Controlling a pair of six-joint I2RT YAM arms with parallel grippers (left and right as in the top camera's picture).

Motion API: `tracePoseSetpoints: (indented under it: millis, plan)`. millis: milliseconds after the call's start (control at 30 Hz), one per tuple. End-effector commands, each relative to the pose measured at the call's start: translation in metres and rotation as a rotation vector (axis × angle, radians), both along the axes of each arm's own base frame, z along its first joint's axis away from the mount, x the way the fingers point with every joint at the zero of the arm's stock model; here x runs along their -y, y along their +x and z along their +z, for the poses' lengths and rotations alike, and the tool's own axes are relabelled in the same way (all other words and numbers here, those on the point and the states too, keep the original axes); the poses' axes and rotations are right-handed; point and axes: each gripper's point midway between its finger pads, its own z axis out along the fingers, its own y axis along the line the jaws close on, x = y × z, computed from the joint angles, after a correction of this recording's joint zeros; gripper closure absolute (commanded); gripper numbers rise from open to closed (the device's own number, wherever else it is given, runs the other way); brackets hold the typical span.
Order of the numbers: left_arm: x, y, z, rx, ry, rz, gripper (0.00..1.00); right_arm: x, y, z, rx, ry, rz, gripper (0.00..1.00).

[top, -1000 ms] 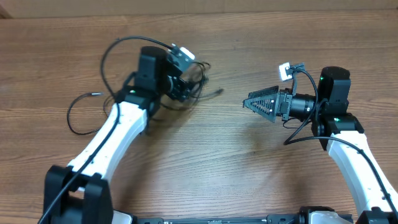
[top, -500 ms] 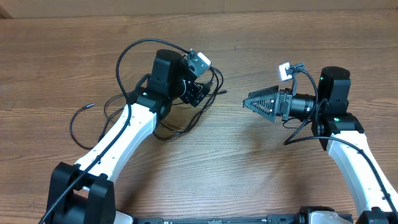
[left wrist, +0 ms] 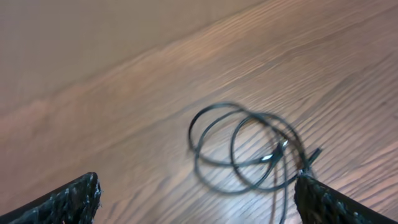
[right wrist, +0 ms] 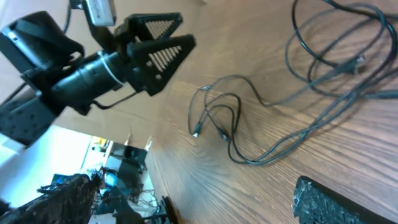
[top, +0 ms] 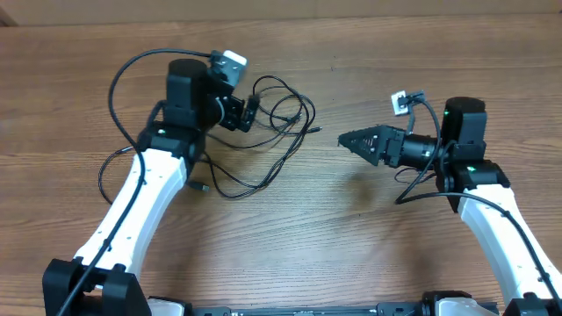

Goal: Untangle cables

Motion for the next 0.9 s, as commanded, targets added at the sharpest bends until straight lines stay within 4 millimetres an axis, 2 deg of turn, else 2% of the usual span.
tracePoseSetpoints:
  millis: [0,100,400,500,600,867]
  plan:
    - [0.0,-0.005,0.006,-0.018,-0.035,-0.008,0.0,-0.008,0.002,-0.007,-0.01,-0.047,-0.02,0.0]
    - [-0.001,-0.015,-0.01,-0.062,0.044,-0.065,0.0,-0.016,0.002,-0.012,-0.006,-0.077,-0.022,0.0]
    - [0.005,-0.06,-0.059,-0.217,0.23,-0.345,0.0,-0.013,0.009,-0.018,-0.004,-0.12,-0.067,0.0]
    - [0.009,-0.066,-0.076,-0.272,0.23,-0.392,0.0,-0.013,0.008,-0.018,-0.004,-0.12,-0.067,0.0]
    - [0.021,-0.07,-0.1,-0.335,0.187,-0.441,0.0,-0.013,0.008,-0.018,-0.004,-0.12,-0.067,0.0]
    - [0.032,-0.072,-0.147,-0.421,0.208,-0.494,0.0,-0.013,0.008,-0.018,-0.004,-0.12,-0.067,0.0]
